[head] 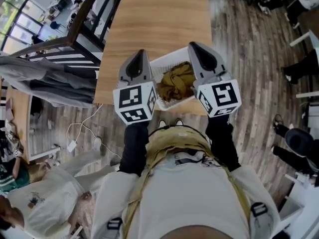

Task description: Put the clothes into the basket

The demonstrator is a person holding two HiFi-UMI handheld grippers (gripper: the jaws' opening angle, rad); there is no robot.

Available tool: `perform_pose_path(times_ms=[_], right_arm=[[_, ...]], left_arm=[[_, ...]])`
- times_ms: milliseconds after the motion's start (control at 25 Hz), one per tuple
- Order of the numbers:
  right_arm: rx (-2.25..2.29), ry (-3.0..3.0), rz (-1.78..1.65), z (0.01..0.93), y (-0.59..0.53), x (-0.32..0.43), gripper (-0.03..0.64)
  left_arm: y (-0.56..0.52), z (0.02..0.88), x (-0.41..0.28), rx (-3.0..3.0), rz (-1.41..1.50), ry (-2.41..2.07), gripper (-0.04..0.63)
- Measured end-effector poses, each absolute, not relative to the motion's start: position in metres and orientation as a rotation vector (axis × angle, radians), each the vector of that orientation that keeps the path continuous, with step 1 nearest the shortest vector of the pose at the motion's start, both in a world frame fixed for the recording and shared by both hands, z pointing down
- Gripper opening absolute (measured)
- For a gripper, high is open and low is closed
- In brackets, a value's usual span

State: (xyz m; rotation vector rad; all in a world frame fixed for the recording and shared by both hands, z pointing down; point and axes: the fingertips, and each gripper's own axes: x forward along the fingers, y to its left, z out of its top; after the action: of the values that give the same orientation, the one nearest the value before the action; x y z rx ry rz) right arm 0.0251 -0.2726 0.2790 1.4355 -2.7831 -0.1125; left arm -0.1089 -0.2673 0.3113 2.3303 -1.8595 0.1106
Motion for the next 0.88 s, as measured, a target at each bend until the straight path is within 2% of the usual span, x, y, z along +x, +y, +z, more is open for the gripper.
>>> perform_pose_path(times_ms=[880], right_arm=[[1.493,-2.846,-0.188,0.251,-0.285,0.02,0.023]], left_arm=[[-0.28,0.287,-0.11,2.403,0.037,-1.856,0.0]])
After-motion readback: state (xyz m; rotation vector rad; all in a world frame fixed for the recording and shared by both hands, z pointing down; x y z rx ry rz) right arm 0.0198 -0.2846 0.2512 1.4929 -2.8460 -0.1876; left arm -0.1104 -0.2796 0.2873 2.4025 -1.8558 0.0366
